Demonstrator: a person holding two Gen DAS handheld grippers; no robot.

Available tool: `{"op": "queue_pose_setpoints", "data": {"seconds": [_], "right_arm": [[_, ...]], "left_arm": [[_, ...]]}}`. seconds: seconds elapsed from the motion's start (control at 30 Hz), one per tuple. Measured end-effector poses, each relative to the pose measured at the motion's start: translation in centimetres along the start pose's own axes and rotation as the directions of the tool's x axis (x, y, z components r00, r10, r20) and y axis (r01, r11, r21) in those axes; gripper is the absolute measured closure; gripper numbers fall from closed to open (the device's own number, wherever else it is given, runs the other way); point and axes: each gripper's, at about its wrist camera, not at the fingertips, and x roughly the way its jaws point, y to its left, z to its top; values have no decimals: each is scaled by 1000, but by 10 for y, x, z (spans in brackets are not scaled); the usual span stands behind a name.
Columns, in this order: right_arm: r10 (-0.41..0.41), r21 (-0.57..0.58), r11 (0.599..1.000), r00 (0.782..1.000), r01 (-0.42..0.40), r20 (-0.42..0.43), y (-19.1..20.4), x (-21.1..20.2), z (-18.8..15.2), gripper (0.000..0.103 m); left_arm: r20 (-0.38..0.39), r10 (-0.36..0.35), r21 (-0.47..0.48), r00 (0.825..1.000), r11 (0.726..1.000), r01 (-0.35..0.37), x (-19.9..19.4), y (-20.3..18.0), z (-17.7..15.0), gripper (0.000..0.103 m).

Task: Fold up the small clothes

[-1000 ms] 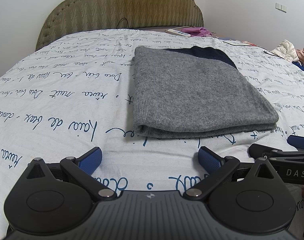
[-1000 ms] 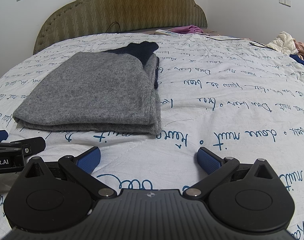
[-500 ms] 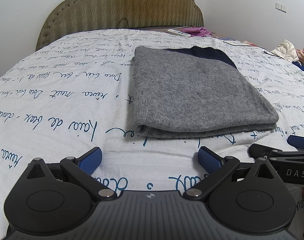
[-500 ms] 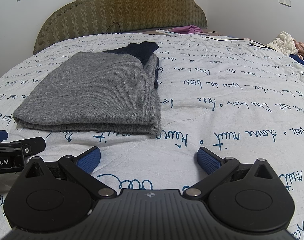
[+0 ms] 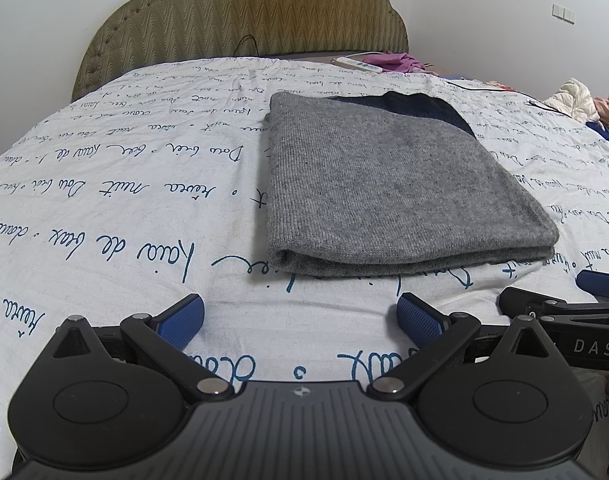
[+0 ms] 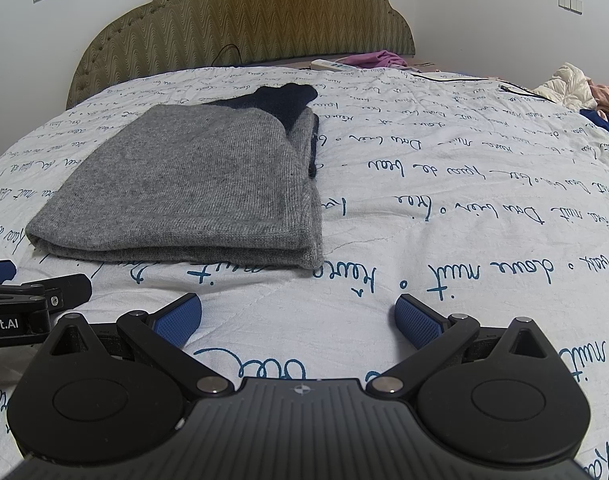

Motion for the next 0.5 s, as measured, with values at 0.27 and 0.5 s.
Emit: {"op": "queue_pose_setpoints", "data": {"seconds": [0.27, 0.5], "right_arm": [[0, 1, 1000, 1000, 0, 0, 0, 0, 0, 1], [1, 1, 1000, 1000, -1, 0, 0, 0, 0, 1]], "left_arm": [[-24, 5, 7, 1000, 1000, -5, 2, -1, 3, 0], [-33, 15, 20, 999, 1000, -15, 2, -5, 3, 0]]}}
